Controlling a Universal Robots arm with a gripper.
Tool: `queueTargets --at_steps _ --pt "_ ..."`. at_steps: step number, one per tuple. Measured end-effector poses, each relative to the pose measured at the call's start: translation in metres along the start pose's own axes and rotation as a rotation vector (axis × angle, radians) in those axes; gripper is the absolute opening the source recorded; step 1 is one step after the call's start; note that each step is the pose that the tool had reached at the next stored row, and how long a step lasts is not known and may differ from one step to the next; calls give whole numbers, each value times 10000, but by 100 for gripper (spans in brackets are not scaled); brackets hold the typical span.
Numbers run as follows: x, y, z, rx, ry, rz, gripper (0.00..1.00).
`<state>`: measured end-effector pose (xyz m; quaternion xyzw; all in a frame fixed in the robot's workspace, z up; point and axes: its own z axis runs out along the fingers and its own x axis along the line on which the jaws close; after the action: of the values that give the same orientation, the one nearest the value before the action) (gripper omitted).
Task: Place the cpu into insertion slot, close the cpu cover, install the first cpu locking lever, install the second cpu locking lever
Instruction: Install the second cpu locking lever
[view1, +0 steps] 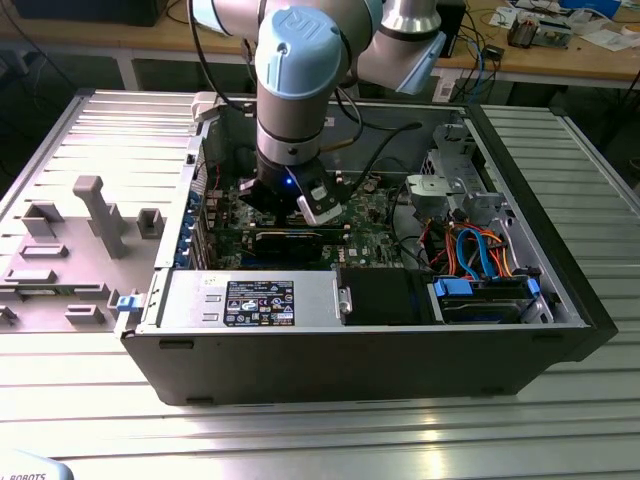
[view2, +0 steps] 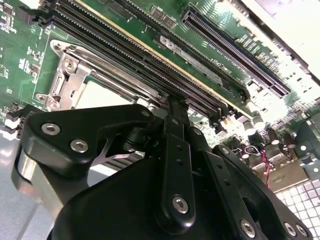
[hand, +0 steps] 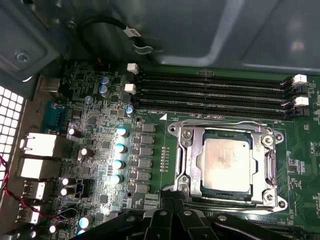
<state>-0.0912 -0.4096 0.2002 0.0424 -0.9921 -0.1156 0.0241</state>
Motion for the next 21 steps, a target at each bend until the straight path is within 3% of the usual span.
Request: queueTargets --at_steps 21 --pt "21 35 25 -83 -5 -5 11"
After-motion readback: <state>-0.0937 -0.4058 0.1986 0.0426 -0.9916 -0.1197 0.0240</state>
